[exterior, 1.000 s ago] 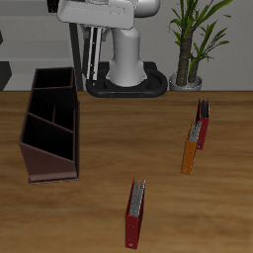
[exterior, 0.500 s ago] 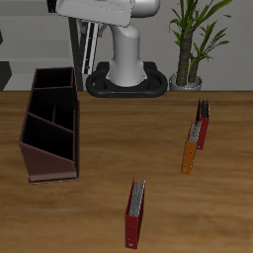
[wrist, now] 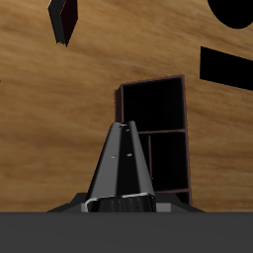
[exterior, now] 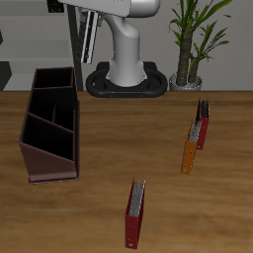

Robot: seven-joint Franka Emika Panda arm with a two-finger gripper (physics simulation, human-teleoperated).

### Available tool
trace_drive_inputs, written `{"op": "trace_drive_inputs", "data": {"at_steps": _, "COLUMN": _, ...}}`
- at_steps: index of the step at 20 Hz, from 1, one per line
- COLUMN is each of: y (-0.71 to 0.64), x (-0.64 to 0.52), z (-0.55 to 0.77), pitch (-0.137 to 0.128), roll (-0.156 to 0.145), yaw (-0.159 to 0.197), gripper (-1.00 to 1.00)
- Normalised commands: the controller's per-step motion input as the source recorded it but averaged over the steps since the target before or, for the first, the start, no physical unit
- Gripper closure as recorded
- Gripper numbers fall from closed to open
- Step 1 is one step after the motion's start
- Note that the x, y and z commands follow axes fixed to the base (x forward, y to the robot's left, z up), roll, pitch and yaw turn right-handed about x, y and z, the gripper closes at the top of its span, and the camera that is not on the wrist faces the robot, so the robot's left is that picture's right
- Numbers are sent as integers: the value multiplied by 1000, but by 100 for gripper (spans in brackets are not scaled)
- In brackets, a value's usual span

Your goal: Place the striped book into the right desk caddy's back compartment

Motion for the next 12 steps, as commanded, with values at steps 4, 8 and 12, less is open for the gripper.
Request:
{"op": "trace_drive_inputs", "data": {"at_steps": 4, "y": -210, "x": -148, "z": 33, "pitch": -2, "roll": -55, "yaw": -12, "gripper": 100}}
{"op": "trace_drive_inputs", "data": {"at_steps": 8, "y": -360, "x": -91, "z": 24, "pitch": 7, "roll": -99, "yaw": -15, "gripper": 100}}
{"op": "trace_drive_inputs", "data": {"at_steps": 12, "y": -174, "x": -55, "z": 72, "pitch": -6, "roll": -43, "yaw": -12, "gripper": 100}}
